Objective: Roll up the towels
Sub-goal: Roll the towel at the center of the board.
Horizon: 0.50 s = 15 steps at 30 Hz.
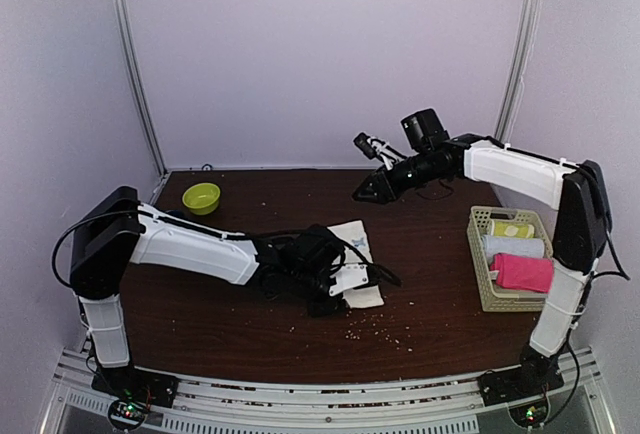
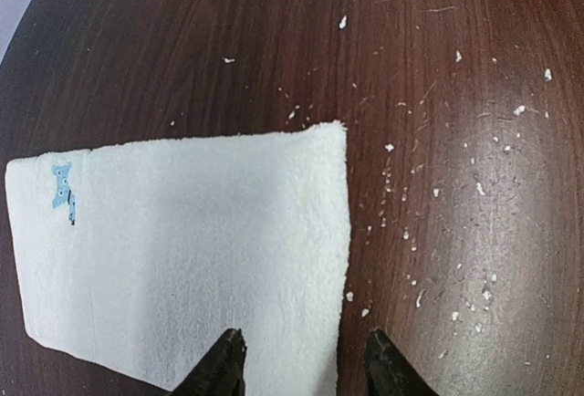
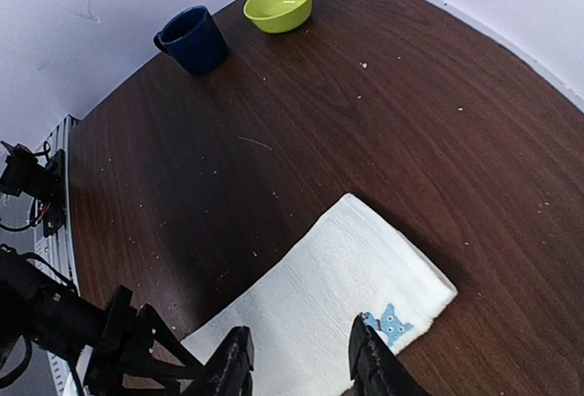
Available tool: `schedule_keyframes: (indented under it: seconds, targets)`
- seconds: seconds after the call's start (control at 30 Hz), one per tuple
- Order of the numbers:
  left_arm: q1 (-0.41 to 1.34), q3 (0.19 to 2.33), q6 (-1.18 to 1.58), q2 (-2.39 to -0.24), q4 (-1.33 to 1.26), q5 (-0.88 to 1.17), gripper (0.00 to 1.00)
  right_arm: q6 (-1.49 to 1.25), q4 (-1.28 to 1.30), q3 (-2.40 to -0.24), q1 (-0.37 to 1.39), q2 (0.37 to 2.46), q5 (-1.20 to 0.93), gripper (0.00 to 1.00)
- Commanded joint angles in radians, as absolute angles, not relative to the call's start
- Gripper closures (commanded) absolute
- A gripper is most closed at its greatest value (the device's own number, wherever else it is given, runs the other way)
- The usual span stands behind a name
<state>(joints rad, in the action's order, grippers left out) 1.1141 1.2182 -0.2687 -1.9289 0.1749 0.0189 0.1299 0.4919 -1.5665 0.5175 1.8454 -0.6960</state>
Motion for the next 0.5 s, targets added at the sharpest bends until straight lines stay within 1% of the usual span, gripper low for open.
schedule_keyframes:
  seconds: [0.0,0.1,0.2,0.3,0.37,0.47]
  targets:
    - [1.118,1.256,-0.314,-1.965,0.19,0.039,0.54,0.215,0.535,-1.459,0.455,1.769,-0.675,0.62]
    - [1.118,1.268,-0.325,-1.992,0.189,0.007,0.55,0.256,0.556,-1.405,0.423,1.704,-0.685,0.63]
    - [1.118,1.268,-0.334,-2.036,0.188,-0.029,0.56,0.249,0.51,-1.35,0.393,1.615,-0.677,0.63]
    - [1.118,1.27,-0.33,-2.076,0.202,-0.027,0.61,0.249,0.52,-1.345,0.36,1.539,-0.658,0.62]
    - [1.118,1.257,-0.323,-2.076,0.197,-0.011,0.68,0.259,0.552,-1.36,0.35,1.507,-0.647,0.62]
    - [1.118,1.241,-0.315,-2.064,0.199,-0.005,0.83,0.27,0.608,-1.375,0.344,1.468,-0.644,0.62]
